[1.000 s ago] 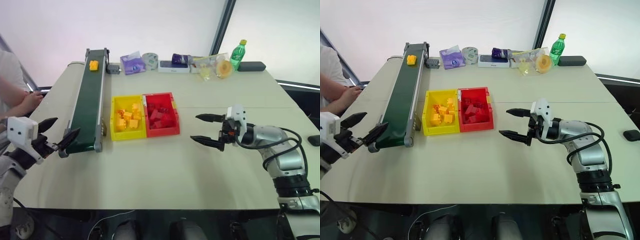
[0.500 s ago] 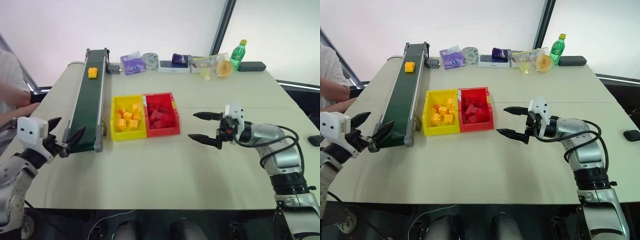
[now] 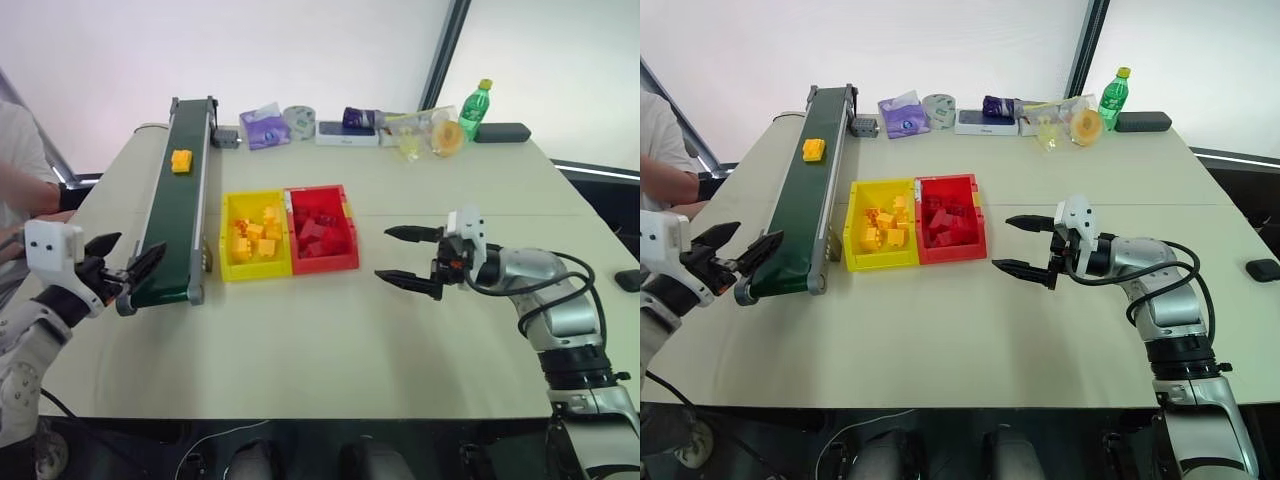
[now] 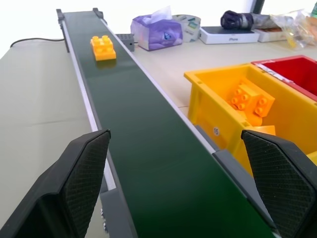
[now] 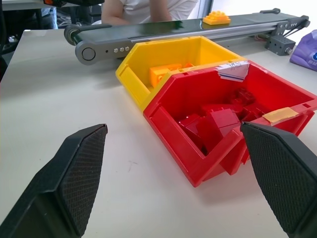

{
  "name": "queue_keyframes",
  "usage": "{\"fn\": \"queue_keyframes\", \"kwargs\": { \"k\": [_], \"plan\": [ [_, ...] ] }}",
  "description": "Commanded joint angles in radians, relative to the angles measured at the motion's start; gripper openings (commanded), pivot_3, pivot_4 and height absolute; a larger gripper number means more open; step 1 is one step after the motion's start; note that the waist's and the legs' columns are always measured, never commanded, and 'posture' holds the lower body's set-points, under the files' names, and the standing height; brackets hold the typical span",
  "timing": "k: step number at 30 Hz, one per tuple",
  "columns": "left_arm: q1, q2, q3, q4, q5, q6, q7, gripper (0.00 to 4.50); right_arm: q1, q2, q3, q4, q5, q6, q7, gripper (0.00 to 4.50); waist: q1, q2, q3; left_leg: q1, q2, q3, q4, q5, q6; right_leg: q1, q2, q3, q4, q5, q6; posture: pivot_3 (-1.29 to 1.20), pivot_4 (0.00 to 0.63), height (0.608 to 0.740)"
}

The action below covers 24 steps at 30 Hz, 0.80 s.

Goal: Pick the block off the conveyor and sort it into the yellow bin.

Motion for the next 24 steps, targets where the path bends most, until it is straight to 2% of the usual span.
{"fn": "queue_keyframes", "kwargs": {
  "k": [1,8,12,16,20,24],
  "plan": [
    [-0.003,0.024,0.043,-0.020,-0.011,-0.011,-0.011,4.46,-0.001,-0.002,-0.020,-0.022,0.010,-0.018,0.002,4.50,0.000,0.000,0.000,0.000,0.000,0.000,0.000,0.000,0.000,0.000,0.000,0.000,0.000,0.000,0.000,0.00,0.150,0.740],
    [0.001,0.020,0.041,-0.016,-0.006,-0.005,0.000,4.46,-0.005,-0.003,-0.019,-0.021,0.011,-0.016,0.004,4.50,0.000,0.000,0.000,0.000,0.000,0.000,0.000,0.000,0.000,0.000,0.000,0.000,0.000,0.000,0.000,0.00,0.150,0.740],
    [-0.035,0.043,0.010,-0.008,0.045,0.045,0.086,4.46,-0.005,-0.003,-0.019,-0.019,0.011,-0.016,0.006,4.50,0.001,0.000,0.000,0.000,0.000,0.000,0.000,0.000,0.000,0.000,0.000,0.000,0.000,0.000,0.000,0.00,0.150,0.740],
    [-0.146,0.030,-0.013,-0.027,0.064,0.162,0.238,4.46,-0.006,0.000,-0.016,-0.016,0.009,-0.018,0.007,4.50,0.004,0.000,0.000,0.000,0.000,-0.001,0.001,0.000,0.000,0.001,0.000,0.000,0.000,0.000,0.000,0.00,0.150,0.740],
    [-0.209,-0.036,-0.085,-0.115,0.111,0.253,0.394,4.46,-0.008,0.005,-0.013,-0.013,0.008,-0.020,0.006,4.50,0.004,0.000,0.000,0.000,-0.001,-0.001,0.000,0.000,0.000,0.001,0.000,0.000,0.000,0.000,0.000,0.00,0.150,0.740],
    [-0.237,-0.144,-0.091,-0.171,0.121,0.337,0.521,4.46,-0.007,0.010,-0.013,-0.016,0.008,-0.018,0.002,4.50,0.003,0.000,0.000,0.000,-0.001,-0.001,0.001,0.000,0.000,0.001,0.000,0.000,0.000,0.000,0.000,0.00,0.150,0.740]
  ]
}}
